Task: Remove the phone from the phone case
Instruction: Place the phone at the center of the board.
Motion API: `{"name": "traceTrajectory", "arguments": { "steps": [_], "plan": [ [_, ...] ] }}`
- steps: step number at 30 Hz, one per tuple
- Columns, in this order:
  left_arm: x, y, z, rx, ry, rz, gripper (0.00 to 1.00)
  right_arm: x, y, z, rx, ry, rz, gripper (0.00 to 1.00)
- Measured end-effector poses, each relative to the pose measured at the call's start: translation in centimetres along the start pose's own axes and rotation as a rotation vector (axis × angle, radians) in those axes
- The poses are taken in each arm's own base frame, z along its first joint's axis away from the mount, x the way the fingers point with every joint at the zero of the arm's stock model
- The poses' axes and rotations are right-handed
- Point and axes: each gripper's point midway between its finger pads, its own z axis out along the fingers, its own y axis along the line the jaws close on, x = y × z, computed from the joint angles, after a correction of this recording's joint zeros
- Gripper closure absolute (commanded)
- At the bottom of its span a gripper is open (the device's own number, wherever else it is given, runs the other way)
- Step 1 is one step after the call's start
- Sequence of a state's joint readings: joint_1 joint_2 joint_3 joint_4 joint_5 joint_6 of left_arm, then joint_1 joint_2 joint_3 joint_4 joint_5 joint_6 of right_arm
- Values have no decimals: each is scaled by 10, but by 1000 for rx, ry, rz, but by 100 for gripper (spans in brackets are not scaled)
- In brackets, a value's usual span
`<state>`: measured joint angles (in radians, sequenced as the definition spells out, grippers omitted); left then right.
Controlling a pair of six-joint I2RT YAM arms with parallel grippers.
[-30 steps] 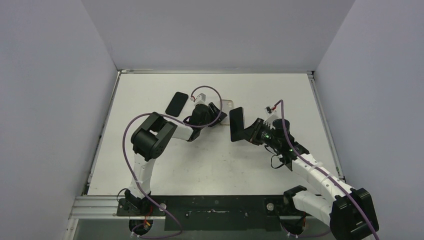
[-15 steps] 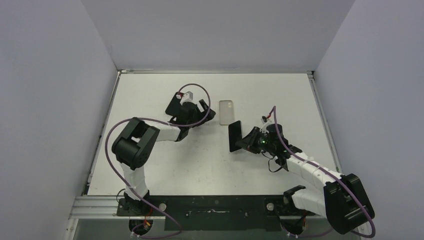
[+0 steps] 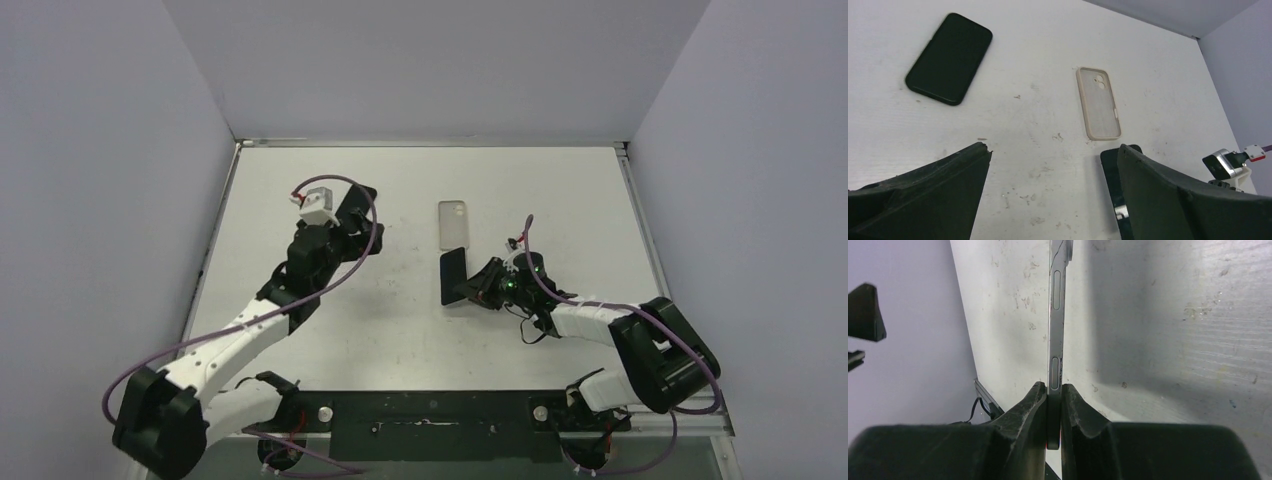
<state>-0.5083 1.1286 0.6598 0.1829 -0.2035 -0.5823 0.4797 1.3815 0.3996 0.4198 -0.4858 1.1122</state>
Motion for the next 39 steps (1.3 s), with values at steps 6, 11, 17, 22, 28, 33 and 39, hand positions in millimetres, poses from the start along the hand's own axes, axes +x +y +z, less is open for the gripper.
{"name": "traceTrajectory", "arguments": {
  "steps": [6, 11, 17, 22, 28, 33, 39],
  "plan": [
    [3, 37, -42, -66, -84, 62, 3, 6, -18, 8, 13, 1, 62, 100],
    [20, 63, -52, -135, -60, 137, 3, 3, -18, 13, -7, -13, 72, 100],
    [6, 68, -57, -162, -88, 231, 3, -3, -24, 14, -8, -34, 83, 78],
    [-15, 67, -67, -167, -156, 309, 3, 0, -34, 15, 15, -25, 82, 61],
    [-25, 68, -71, -173, -188, 343, 3, 3, -38, 15, 25, -10, 54, 48],
    [-27, 67, -71, -173, -197, 344, 3, -2, -33, 17, 34, -4, -3, 36],
    [-26, 68, -69, -177, -194, 345, 3, -16, -35, 14, 170, -29, -148, 22]
  ]
}}
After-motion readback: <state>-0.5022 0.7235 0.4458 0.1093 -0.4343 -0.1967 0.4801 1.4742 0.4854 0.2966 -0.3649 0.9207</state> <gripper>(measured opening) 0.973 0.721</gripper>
